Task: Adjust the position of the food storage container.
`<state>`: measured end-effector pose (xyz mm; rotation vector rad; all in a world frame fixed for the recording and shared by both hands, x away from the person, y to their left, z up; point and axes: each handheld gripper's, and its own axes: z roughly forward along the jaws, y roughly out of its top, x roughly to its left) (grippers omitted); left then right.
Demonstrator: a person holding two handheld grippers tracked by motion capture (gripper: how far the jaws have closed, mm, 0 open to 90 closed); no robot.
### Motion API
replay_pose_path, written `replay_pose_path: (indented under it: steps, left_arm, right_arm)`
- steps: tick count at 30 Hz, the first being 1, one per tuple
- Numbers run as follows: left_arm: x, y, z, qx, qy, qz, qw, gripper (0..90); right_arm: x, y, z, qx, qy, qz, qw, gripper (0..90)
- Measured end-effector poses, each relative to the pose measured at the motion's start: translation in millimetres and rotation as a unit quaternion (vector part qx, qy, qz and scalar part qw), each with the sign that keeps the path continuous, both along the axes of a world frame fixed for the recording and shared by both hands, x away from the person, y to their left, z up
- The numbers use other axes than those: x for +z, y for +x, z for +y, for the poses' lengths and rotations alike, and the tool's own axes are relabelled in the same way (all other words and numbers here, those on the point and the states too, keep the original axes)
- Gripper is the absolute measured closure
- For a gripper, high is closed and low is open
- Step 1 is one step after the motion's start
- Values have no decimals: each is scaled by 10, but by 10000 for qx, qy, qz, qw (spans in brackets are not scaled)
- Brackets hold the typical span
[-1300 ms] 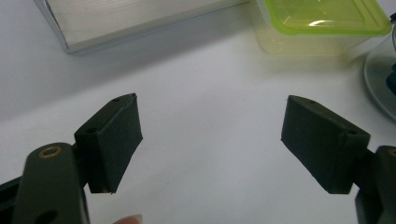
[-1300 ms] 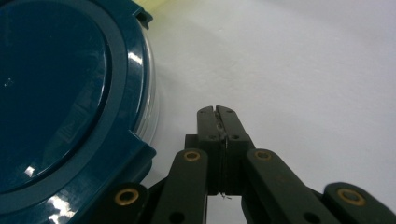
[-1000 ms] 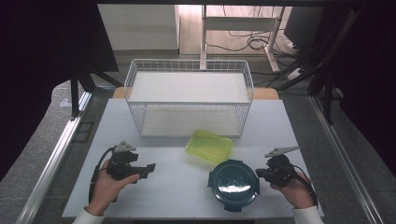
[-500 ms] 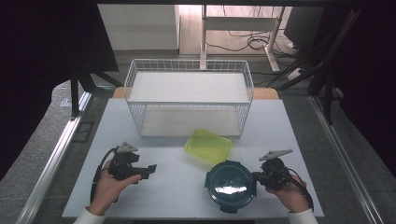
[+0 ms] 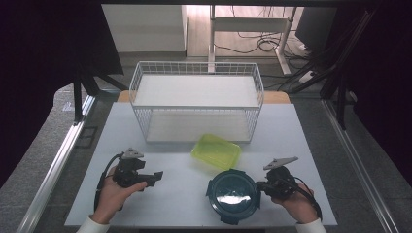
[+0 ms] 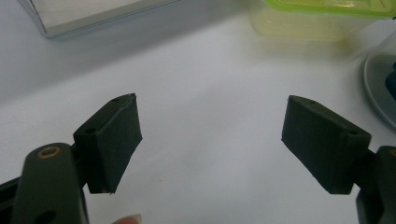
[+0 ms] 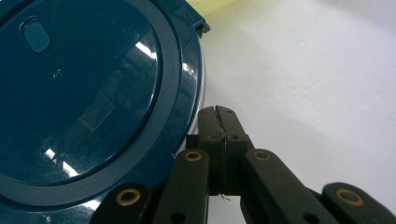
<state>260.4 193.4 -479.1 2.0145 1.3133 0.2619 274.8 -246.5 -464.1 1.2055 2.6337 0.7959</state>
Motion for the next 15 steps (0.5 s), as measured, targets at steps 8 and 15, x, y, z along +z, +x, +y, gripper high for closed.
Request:
replay_pose_path:
  steps: [8,15]
  left_arm:
    - [-10,2,-3,-2,1,11,10000,191]
    - [-18,6,-1,0,4,21,10000,191]
  right_arm:
    - [-18,-49,193,9,-98,-62,9999,890]
    - [-25,-68,247,27,-106,-100,9999,891]
